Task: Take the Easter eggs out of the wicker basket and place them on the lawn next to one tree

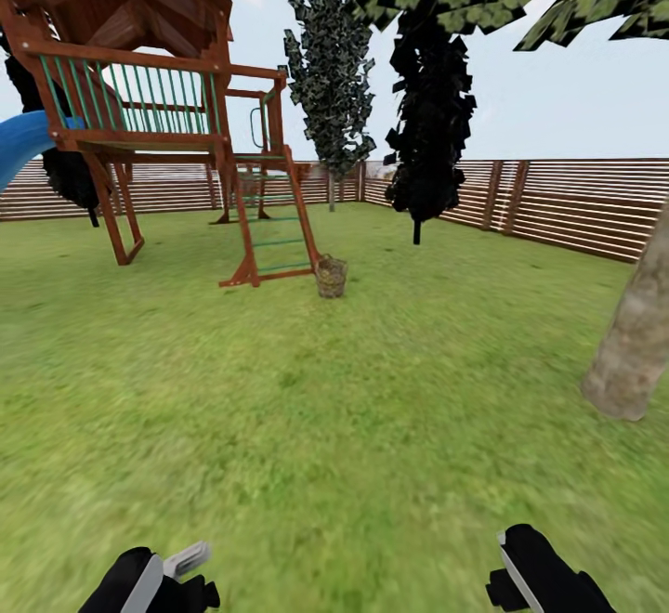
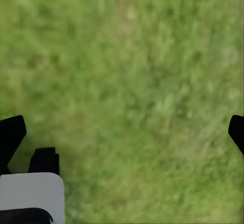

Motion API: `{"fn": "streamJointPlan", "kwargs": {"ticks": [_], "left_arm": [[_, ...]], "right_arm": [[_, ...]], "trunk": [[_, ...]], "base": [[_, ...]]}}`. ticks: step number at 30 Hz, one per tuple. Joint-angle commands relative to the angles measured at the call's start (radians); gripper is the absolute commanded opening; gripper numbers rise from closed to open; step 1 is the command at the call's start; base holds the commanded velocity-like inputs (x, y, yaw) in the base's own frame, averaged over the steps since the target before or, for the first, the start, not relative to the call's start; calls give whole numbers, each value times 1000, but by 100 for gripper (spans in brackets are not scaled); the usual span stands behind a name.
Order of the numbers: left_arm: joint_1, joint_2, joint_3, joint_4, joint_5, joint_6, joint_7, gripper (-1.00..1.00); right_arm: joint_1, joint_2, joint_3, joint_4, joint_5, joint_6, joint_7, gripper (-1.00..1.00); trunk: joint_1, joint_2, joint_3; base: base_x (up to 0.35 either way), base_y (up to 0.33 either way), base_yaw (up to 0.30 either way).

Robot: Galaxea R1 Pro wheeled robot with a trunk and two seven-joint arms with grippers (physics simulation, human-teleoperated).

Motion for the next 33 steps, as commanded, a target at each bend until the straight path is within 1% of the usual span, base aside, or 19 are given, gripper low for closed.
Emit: {"fn": "streamJointPlan", "kwargs": {"ticks": [1,33], "left_arm": [[0,0,1,-1,11,4,9,100],[0,0,1,-2,11,4,9,100]], "right_arm": [[-1,-2,5,-1,3,5,0,100],[-1,-3,4,-1,3,6,0,100]], "trunk": [[1,-1,-1],[1,-1,-1]], "base": [[350,0,9],[350,0,0]]}}
